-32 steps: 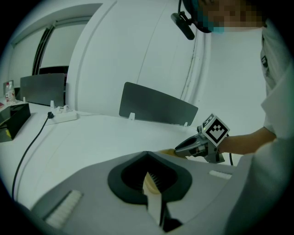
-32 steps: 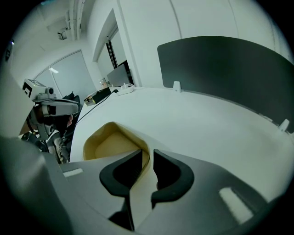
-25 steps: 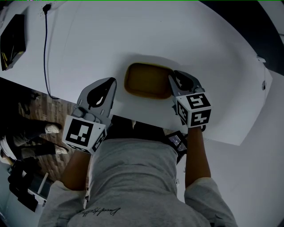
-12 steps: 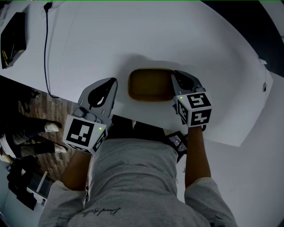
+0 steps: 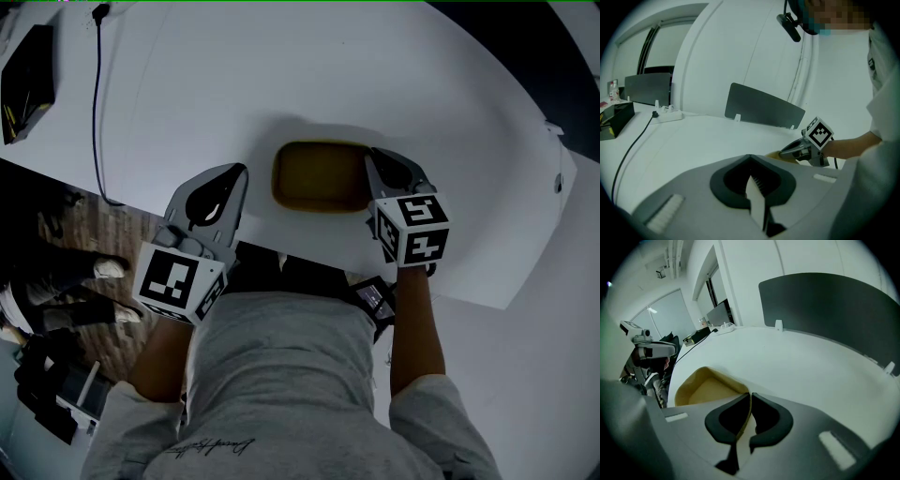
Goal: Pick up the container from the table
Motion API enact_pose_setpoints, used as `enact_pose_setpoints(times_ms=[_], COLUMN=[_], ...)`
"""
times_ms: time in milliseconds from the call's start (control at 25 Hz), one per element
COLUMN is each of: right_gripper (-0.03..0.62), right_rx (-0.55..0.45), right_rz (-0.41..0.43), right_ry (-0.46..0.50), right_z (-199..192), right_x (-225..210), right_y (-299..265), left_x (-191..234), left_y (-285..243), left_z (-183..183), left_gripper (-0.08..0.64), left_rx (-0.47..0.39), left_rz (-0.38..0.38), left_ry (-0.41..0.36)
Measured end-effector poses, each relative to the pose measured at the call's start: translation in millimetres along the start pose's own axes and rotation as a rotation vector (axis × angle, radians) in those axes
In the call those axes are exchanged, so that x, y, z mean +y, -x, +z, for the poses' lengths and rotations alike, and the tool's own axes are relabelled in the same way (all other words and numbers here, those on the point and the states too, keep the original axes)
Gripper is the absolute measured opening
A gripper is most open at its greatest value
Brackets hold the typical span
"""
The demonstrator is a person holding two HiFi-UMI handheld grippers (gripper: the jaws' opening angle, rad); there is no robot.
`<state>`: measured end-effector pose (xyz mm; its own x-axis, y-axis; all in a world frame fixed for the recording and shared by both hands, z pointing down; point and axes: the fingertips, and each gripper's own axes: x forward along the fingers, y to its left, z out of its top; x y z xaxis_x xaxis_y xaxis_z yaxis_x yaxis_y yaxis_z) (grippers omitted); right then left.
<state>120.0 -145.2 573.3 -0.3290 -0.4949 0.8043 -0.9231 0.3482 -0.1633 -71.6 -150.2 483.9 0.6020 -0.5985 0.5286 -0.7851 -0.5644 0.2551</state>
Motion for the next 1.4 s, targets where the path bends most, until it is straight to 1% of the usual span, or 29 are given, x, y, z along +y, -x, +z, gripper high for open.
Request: enact_pose_setpoints(times_ms=[520,920,1160,1400], right_gripper=[0.032,0.031,0.031,0.031], right_rx=[-0.020,-0.052,-0.067,-0.096], right_rz=[-0.005,-0.012,-0.024,-0.037], right_ry=[-0.011,-0.016,-0.023,-0.034], right_z=[8,18,22,28], right_x=[2,11,16,18], right_y=[14,31,47,62], left_x=[-3,-7,-8,-13], left_y=[6,17,28,36], left_z=[10,27,34,48], left_gripper=[-0.003,-0.003,-0.003,-0.003], left_rx=[-0.026,-0.059,-0.082,-0.106], left_rz=[0.002,-0.001,-0.004,-0.011], left_ry=[-0.015,-0.031,-0.050,-0.074])
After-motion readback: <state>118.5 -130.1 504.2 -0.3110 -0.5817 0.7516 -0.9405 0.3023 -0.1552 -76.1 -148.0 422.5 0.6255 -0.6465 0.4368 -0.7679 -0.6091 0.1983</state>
